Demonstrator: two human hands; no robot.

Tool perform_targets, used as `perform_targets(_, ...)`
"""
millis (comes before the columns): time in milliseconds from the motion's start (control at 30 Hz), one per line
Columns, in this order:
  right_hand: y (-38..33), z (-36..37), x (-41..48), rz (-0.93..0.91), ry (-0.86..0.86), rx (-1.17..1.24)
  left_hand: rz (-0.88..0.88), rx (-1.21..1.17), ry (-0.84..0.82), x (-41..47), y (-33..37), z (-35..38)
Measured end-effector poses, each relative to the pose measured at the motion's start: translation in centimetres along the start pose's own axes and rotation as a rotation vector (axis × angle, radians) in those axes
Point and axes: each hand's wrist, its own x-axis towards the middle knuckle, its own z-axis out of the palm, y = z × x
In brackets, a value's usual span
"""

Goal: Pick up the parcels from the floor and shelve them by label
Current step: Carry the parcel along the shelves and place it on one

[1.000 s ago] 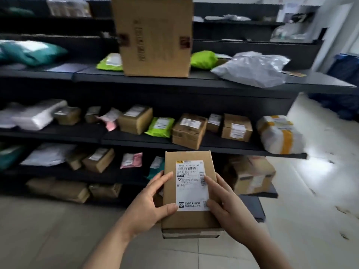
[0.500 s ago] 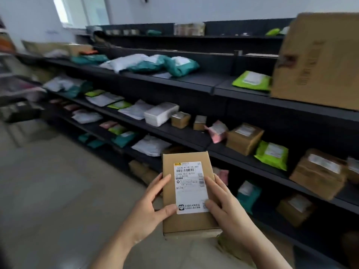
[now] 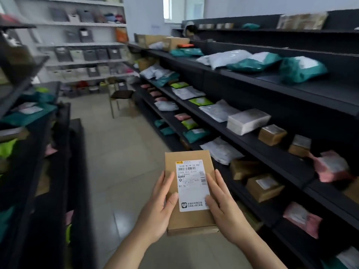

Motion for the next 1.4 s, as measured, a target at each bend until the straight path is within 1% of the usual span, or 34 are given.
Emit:
perform_targets(100, 0.1, 1.3, 4.2, -0.023, -0.062, 0.033, -0.025, 0.037, 0.073, 2.4, -1.6, -1.5)
perform_targets(267, 0.7, 2.6, 12.0, -0.117, -0.140, 0.003, -0.044, 0.134, 0.192, 7.9, -3.7, -3.1)
perform_targets(400, 1.2, 2.2, 20.0, -0.154, -0.185, -0.017, -0.061, 0.180, 0.309, 14.4, -4.5, -4.3)
perform_targets(500, 1.8, 2.1, 26.2, -0.184, -0.239, 0.010, -0.126, 0.178, 0.392, 19.3, -5.2, -4.9)
perform_targets(633, 2.5, 2.9, 32.8, -0.222, -0.288, 0.058, -0.151, 0.148, 0.475, 24.4, -6.6, -6.1)
perform_targets(767, 2.6, 4.7, 37.9, -0.229, -0.330, 0.094, -0.210, 0.091, 0.512, 28.1, -8.3, -8.0)
perform_targets(1067, 2.0, 10.0, 48.6, -0.241, -0.354, 0.098, -0.259, 0.131, 0.543, 36.2, -12.9, -13.9)
perform_targets(1267, -0.8, 14.8, 57.5, -0.252, -0.324, 0.107, -0.258, 0.158, 0.530, 43.2, -16.5, -20.9)
perform_targets(1400, -4.0, 18.8, 65.0, -0.266, -0.282, 0.147, -0.240, 0.156, 0.525, 48.9, -19.1, -28.0)
